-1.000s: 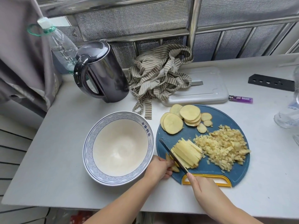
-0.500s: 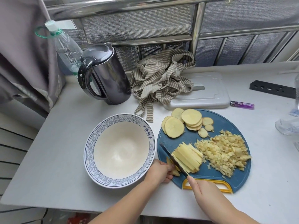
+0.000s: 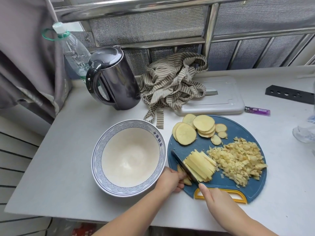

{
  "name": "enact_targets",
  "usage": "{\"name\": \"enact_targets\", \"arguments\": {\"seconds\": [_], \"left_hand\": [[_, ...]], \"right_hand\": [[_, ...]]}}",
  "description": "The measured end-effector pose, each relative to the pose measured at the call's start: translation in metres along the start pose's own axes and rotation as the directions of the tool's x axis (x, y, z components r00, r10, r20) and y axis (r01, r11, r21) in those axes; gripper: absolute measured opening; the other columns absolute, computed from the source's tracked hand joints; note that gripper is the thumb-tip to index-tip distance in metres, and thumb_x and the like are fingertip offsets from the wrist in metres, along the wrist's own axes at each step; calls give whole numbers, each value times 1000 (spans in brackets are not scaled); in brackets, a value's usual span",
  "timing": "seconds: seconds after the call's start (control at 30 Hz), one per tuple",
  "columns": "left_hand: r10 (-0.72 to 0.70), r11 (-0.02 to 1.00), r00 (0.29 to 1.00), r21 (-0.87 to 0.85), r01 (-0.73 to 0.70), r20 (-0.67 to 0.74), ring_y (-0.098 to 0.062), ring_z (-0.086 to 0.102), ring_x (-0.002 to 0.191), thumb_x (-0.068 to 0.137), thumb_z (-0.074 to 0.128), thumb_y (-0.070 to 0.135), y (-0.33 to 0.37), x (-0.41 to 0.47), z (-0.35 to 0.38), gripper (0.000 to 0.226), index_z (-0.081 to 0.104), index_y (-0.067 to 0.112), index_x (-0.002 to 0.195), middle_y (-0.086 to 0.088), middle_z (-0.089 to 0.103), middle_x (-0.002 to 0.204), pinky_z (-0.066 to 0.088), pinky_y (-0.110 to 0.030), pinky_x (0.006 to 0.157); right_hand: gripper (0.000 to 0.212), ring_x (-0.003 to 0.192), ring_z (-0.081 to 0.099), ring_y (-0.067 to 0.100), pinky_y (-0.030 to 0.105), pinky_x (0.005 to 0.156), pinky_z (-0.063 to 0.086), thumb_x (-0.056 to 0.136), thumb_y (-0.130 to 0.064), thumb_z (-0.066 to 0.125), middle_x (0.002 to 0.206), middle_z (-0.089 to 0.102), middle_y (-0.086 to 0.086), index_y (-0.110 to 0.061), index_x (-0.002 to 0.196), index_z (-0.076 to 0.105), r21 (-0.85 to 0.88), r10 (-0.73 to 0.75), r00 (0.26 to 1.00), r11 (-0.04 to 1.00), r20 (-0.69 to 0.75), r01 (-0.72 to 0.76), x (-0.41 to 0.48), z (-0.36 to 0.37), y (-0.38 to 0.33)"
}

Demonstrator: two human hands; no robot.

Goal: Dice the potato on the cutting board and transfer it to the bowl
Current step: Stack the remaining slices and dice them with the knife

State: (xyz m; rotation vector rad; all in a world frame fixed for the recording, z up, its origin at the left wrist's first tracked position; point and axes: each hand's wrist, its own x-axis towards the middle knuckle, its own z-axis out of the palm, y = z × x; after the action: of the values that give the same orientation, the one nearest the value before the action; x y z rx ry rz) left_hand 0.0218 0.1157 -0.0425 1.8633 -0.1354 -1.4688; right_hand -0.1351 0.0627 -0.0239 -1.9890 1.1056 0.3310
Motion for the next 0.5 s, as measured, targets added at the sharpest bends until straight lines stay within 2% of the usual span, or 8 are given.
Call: {"name": "enact_targets", "arguments": {"seconds": [0.03,0.17,0.23,0.33,0.5], "left_hand": [[-3,1000,1000,-4,3,-3,-9,50,45,93,62,14,0,0,0,26,71,-4,77,-9,63,64,41,-17,46],[-17,999,1000,-46,17,0,-6,46,38,94,61,11,1,-1,2,24,67,-5,78,1,57,45,37,-16,41],[-11,1000,999,-21,11,-33,-7,49,41,93,64,12,0,1,2,25,63,0,71,0,59,48,42,-17,45],[-2,1000,999,24,3,-45,-8,52,44,91,66,15,-2,5,1,26,62,5,67,-6,60,60,45,-18,49],[5,999,998,33,-3,-57,-10,54,47,90,68,17,-2,5,1,26,59,8,68,-6,59,61,46,-19,49]], "right_hand": [[55,59,41,9,25,58,30,102,-48,19,62,42,-2,-15,62,37,6,-2,1000,1000,-5,2,1,1,2],[60,74,55,11,28,72,40,100,-50,20,74,61,2,-13,74,58,14,4,1000,1000,-24,-4,3,9,8],[61,75,56,11,26,73,41,101,-49,21,76,62,2,-11,77,62,22,7,1000,1000,-15,-7,3,8,9],[56,63,47,10,23,61,33,102,-47,22,65,50,-1,-14,63,47,64,11,1000,998,-11,-10,2,4,8],[53,58,40,13,30,58,26,101,-50,24,61,40,1,-13,65,37,111,36,999,993,1,-36,6,2,14]]}}
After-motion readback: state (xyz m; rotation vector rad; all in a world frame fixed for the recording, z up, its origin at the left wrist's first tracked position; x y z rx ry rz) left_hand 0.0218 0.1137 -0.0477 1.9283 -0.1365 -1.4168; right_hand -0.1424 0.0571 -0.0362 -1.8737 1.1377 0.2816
